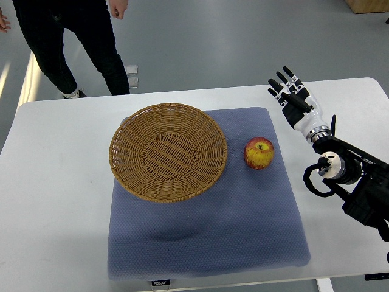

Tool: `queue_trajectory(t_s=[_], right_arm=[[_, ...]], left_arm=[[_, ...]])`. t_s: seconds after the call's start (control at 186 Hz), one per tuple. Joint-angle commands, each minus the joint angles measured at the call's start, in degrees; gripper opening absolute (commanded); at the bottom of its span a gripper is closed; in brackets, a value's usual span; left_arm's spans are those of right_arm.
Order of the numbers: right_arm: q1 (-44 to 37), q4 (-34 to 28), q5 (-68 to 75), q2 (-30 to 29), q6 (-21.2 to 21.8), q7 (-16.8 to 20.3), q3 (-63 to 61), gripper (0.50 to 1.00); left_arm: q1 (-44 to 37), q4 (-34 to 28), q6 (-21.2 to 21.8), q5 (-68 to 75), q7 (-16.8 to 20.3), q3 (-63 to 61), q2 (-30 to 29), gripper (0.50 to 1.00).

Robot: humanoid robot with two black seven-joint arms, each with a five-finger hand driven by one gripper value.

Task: Place red apple in basket with right hand
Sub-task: 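Raise the right hand and open its fingers above the apple, then lower the open right hand down over the red-yellow apple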

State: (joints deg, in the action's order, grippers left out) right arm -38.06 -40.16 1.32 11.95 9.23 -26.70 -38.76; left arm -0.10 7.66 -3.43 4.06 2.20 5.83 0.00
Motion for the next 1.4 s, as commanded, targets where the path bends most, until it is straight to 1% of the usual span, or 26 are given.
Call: queue_trajectory(t_s=[0.0, 0.474, 0.609, 0.787, 0.792, 0.819, 0.97, 1.094, 1.142, 1.147, 1.158, 1.234, 1.304, 1.379, 1.395], right_arm=[[0.0, 0.0, 0.0, 0.0, 0.0, -0.02, 0.0, 0.921], [0.0, 0.0, 0.0, 0.53, 0.18, -0.02, 0.09, 0.924], [0.09, 0.0, -0.18, 1.75, 2.81, -0.11, 0.18, 0.921], [-0.44, 0.0, -2.29, 3.6, 3.25, -0.9, 1.06, 0.924], [-0.7, 0.0, -5.42, 4.39, 3.34, -0.9, 1.06, 0.924], [-0.79, 0.0, -7.82, 5.01, 3.34, -0.9, 0.97, 0.923], [-2.02, -0.44, -17.58, 6.5, 3.6, -0.9, 0.79, 0.924], [-3.42, -0.79, -25.48, 8.17, 6.68, -0.9, 1.06, 0.923], [-3.43, -0.79, -25.49, 8.17, 6.68, -0.9, 1.06, 0.924], [-4.12, -0.97, -29.06, 8.96, 8.07, -1.07, 1.06, 0.921], [-4.39, -1.06, -30.05, 9.14, 8.52, -1.16, 1.14, 0.921], [-6.06, -1.5, -36.04, 10.37, 10.64, -2.48, 1.41, 0.924], [-7.03, -2.11, -43.67, 11.77, 13.44, -3.97, 1.41, 0.921], [-9.22, -4.04, -50.88, 13.88, 16.52, -4.59, 1.49, 0.921], [-9.23, -4.05, -50.89, 13.89, 16.52, -4.59, 1.49, 0.921]], left_arm=[[-0.08, 0.16, 0.0, -0.01, 0.0, 0.06, 0.0, 1.0], [0.01, 0.43, 0.0, -0.1, 0.0, 0.15, 0.0, 1.0], [0.01, 0.34, 0.0, -0.1, 0.0, 0.06, 0.0, 1.0], [0.01, 0.34, 0.0, -0.1, 0.0, 0.06, 0.0, 1.0], [0.01, 0.34, 0.0, -0.1, 0.0, 0.06, 0.0, 1.0], [0.01, 0.25, 0.0, -0.1, 0.0, 0.06, 0.0, 1.0], [0.01, 0.16, 0.0, -0.1, 0.0, 0.06, 0.0, 1.0], [0.01, -0.01, 0.0, -0.1, 0.0, 0.06, 0.0, 1.0], [0.01, -0.01, 0.0, -0.1, 0.0, 0.06, 0.0, 1.0], [0.01, -0.01, 0.0, -0.1, 0.0, 0.06, 0.0, 1.0], [0.01, -0.01, -0.08, -0.1, 0.0, 0.06, 0.0, 1.0], [0.01, -0.01, 0.0, -0.1, 0.0, 0.06, 0.0, 1.0], [0.01, -0.01, 0.0, -0.1, 0.0, 0.06, 0.0, 1.0], [0.01, -0.1, 0.0, -0.1, 0.0, 0.06, 0.0, 1.0], [0.01, -0.1, 0.0, -0.1, 0.0, 0.06, 0.0, 1.0]])
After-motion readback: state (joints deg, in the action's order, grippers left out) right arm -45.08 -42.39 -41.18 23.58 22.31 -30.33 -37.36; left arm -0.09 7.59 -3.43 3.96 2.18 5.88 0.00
